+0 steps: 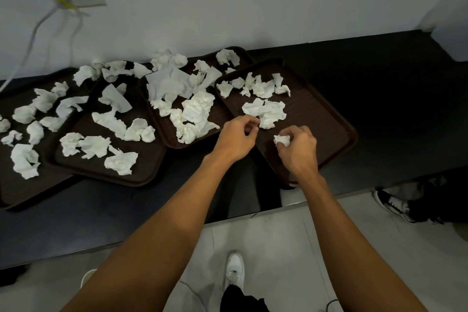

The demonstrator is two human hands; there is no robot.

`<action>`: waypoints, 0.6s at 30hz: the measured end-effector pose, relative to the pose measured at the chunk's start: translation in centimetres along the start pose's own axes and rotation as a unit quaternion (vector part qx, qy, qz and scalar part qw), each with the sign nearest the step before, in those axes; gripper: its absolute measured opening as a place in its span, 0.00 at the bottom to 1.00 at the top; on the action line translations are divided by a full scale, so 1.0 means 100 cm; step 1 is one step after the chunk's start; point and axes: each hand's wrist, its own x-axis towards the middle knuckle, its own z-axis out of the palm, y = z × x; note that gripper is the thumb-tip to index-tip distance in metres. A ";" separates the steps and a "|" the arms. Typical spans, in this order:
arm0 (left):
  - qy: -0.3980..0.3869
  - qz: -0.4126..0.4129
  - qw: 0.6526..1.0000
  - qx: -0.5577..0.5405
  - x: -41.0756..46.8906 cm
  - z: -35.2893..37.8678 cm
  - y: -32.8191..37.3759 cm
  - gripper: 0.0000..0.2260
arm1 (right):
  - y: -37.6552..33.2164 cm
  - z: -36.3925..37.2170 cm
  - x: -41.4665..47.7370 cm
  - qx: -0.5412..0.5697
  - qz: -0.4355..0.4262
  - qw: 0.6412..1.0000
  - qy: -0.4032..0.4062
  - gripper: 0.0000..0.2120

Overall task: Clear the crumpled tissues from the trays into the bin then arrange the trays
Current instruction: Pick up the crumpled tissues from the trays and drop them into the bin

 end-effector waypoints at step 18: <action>-0.049 0.073 0.940 0.331 0.059 0.048 -0.007 0.15 | 0.011 -0.016 -0.006 0.011 0.033 0.999 -0.002 0.11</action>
